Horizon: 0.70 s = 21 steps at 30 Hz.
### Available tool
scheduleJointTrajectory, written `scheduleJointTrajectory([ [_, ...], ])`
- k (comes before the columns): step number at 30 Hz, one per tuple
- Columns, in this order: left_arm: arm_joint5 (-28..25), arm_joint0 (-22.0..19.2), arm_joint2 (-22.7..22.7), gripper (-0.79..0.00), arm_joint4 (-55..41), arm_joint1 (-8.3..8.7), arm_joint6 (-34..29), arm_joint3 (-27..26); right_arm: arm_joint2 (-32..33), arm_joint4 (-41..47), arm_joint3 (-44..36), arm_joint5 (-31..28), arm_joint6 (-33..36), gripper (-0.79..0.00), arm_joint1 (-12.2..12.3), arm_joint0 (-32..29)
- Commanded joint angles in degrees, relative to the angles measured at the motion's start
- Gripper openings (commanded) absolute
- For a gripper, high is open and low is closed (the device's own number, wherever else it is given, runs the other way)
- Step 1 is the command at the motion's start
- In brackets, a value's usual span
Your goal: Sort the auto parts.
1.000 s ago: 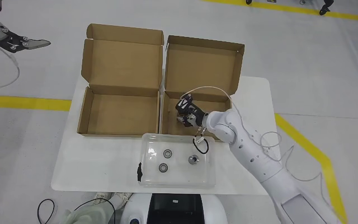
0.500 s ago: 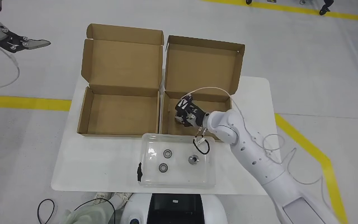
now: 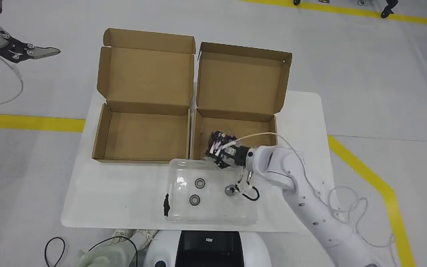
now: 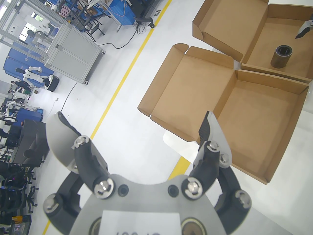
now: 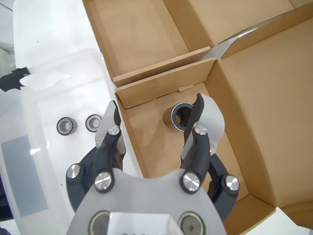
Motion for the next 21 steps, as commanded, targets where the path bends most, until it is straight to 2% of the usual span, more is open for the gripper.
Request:
scheduleJointTrajectory([
  [1,0.0,0.0,0.0,0.0,0.0,0.0,0.0,0.0,0.95,-1.0,-2.45,-0.82,-0.99,-0.249,0.51,-2.22],
  [10,0.0,0.0,0.0,0.0,0.0,0.0,0.0,0.0,5.62,-5.04,-9.8,-4.15,-3.81,-0.262,2.77,-11.92],
  [21,0.0,0.0,0.0,0.0,0.0,0.0,0.0,0.0,8.45,-7.9,-14.26,-8.4,-1.02,-0.277,4.75,-19.31],
])
